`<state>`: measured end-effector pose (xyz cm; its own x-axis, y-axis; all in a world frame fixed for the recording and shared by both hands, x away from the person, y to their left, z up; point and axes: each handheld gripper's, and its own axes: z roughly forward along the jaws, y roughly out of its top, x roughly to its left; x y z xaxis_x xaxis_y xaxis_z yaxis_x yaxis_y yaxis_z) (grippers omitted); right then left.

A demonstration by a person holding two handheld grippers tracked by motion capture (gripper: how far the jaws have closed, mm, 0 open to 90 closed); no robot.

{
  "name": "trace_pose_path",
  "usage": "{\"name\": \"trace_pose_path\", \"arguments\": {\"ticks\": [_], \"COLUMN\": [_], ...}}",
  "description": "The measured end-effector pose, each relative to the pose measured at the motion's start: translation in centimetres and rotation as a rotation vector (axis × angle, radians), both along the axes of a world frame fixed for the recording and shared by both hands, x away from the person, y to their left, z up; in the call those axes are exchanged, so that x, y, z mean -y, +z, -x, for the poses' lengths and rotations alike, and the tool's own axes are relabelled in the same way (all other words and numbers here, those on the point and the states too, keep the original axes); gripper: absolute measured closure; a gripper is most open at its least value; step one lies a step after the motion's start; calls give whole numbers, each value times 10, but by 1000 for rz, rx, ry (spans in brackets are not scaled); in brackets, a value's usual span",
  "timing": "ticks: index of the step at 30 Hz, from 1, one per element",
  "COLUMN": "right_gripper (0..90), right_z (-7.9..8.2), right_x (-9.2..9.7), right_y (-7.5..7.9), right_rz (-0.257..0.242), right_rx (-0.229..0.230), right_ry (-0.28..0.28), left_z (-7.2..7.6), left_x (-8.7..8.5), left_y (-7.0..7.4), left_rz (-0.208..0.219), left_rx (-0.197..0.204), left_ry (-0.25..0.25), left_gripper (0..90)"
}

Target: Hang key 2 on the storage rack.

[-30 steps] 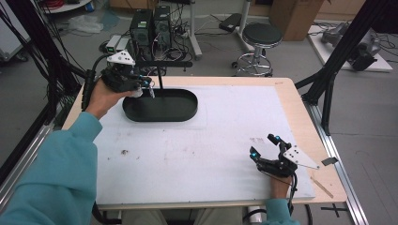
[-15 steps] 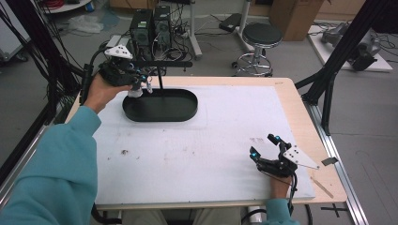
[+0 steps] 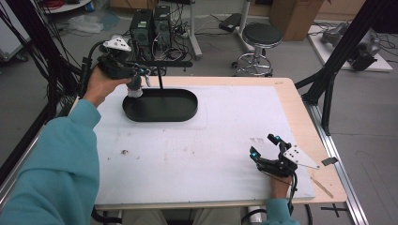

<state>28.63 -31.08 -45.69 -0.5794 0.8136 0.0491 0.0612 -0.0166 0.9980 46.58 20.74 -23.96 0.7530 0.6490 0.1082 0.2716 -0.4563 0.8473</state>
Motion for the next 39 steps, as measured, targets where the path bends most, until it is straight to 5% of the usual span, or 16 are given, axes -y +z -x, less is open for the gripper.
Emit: {"name": "trace_pose_path", "arguments": {"ticks": [7,17,39], "right_gripper": [107,107,107], "right_z": [0,-1,-1], "right_x": [0,0,0], "right_y": [0,0,0], "right_rz": [-1,2,1], "right_rx": [0,4,3], "right_ry": [0,-2,-1], "left_z": [-5,-15,-37], "left_x": [-2,-3,-1], "left_y": [-3,3,-11], "left_rz": [22,0,12], "left_rx": [-5,-9,-42], "left_ry": [20,20,48], "left_gripper": [882,882,882]}}
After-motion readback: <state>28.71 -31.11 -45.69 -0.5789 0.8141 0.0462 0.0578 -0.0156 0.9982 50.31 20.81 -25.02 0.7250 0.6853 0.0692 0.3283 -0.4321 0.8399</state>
